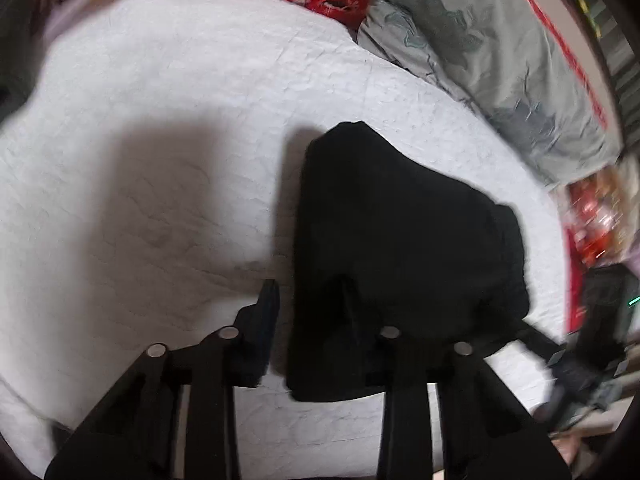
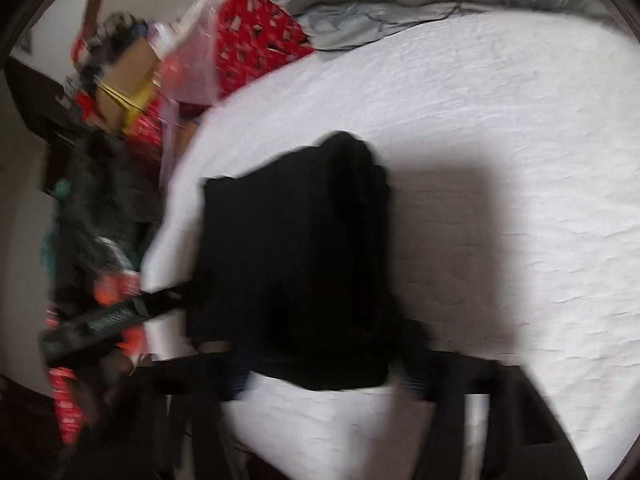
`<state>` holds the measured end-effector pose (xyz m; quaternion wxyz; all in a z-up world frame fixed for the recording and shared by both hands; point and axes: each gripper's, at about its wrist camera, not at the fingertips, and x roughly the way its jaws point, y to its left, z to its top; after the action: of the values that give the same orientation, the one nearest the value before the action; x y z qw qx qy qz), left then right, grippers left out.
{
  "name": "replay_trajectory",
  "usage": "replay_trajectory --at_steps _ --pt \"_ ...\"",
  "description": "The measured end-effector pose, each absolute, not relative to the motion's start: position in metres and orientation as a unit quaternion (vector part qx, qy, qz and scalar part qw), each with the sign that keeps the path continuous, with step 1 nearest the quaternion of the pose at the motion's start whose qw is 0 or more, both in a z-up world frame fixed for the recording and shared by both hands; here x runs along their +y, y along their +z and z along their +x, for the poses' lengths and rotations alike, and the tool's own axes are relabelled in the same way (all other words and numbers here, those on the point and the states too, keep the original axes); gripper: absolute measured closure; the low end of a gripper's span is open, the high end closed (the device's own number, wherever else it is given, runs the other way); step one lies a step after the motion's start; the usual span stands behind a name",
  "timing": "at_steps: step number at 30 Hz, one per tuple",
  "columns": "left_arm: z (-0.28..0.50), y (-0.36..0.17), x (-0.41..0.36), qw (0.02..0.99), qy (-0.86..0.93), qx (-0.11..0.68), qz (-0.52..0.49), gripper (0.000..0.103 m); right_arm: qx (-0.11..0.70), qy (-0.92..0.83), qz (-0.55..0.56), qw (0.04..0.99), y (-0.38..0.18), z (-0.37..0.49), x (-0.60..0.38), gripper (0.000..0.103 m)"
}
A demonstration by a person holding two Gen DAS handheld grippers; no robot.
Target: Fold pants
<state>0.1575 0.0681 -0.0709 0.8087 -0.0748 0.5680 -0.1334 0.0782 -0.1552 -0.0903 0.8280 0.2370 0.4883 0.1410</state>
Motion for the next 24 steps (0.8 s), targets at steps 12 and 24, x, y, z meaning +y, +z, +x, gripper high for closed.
replay_trajectory --at_steps 12,24 --pt "0.156 -0.031 0.078 0.850 -0.140 0.507 -0.026 0.061 0.474 0.118 0.249 0.836 -0.077 0.066 -0.169 0.035" --pt "0.225 -0.050 0.048 0.822 -0.138 0.552 -0.004 0.038 0.473 0.079 0.231 0.847 -0.077 0.124 -0.157 0.038"
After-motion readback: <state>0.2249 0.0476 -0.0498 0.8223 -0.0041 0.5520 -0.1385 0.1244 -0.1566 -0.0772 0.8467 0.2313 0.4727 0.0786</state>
